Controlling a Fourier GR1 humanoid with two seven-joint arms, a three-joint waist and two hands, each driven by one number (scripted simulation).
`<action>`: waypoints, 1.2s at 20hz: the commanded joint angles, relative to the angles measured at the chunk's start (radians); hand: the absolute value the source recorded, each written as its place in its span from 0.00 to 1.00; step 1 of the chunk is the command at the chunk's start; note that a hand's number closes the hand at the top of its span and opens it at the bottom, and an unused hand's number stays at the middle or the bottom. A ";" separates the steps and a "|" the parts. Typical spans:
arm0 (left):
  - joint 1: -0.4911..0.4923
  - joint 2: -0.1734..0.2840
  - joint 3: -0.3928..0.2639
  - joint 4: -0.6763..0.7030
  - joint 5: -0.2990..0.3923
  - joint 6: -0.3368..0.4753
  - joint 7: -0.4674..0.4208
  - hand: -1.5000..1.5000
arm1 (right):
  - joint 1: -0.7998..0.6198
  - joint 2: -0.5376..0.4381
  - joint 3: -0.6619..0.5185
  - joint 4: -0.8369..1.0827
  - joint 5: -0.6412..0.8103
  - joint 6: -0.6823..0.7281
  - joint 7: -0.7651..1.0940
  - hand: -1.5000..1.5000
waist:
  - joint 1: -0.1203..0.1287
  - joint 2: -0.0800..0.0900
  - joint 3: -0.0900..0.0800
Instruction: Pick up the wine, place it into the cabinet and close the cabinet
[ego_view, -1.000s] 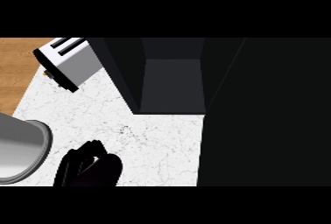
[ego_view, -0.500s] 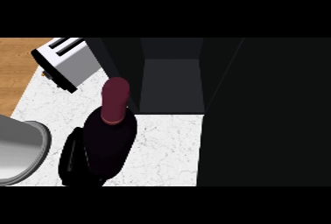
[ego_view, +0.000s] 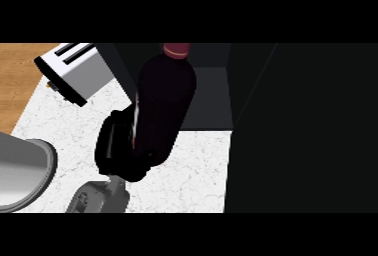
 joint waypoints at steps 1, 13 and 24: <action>-0.057 0.020 0.060 0.132 -0.031 -0.051 -0.066 1.00 | 0.042 0.008 0.004 -0.031 0.006 0.006 -0.012 0.00 | -0.002 0.000 0.000; -0.287 0.000 -0.090 0.391 -0.007 0.169 -0.090 1.00 | -0.061 -0.021 -0.048 0.015 -0.030 -0.007 0.028 0.00 | -0.002 0.001 0.000; -0.296 0.000 -0.190 0.576 0.118 0.257 -0.254 1.00 | 0.016 -0.001 -0.040 0.033 -0.014 0.025 -0.042 0.00 | -0.003 0.000 0.000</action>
